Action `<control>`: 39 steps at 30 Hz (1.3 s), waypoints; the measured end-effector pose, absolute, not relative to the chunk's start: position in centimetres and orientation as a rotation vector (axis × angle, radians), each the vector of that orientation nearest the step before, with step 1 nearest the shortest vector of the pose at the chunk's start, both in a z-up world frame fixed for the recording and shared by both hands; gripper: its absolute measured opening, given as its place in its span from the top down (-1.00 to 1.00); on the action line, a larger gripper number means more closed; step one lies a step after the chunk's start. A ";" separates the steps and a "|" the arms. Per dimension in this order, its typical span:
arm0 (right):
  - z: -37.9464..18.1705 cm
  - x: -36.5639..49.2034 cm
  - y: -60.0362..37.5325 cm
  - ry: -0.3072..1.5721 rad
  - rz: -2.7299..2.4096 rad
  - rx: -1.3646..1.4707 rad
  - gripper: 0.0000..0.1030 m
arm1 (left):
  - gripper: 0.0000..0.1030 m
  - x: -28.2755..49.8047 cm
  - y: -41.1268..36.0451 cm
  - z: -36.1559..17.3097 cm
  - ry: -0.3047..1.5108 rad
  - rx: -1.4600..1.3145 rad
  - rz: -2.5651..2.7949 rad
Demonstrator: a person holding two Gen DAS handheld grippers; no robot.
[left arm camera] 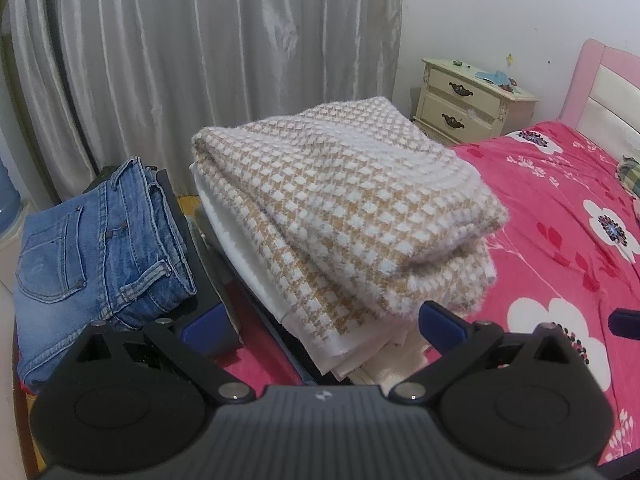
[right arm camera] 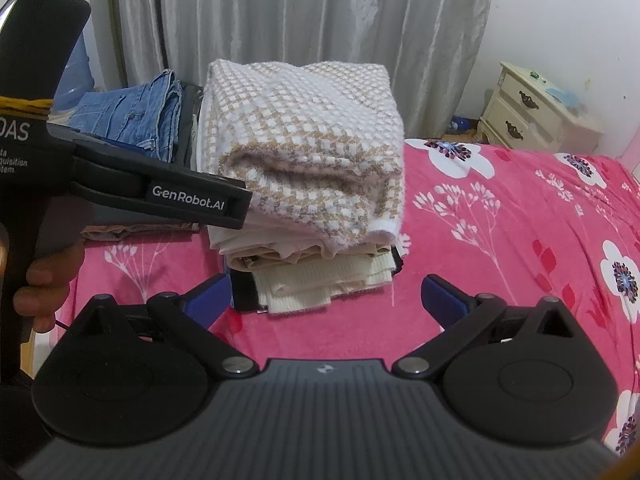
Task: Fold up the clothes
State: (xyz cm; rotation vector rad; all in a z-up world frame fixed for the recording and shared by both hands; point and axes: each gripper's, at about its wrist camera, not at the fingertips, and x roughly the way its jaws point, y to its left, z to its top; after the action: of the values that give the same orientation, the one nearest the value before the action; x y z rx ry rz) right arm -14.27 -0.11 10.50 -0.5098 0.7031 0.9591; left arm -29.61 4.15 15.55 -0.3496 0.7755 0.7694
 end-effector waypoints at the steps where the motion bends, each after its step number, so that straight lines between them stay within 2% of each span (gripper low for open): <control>1: 10.5 -14.3 -0.1 0.703 0.959 -0.510 -0.97 | -0.99 -29.6 4.2 15.5 0.776 -0.349 0.769; 39: 10.5 -14.2 0.2 0.703 0.961 -0.521 -0.97 | -0.99 -29.5 4.5 15.3 0.784 -0.353 0.761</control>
State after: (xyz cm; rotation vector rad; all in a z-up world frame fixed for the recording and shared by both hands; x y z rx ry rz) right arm -14.21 0.24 10.48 -0.5210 0.7027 0.9608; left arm -29.49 4.50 15.26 -0.3531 0.7840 0.7607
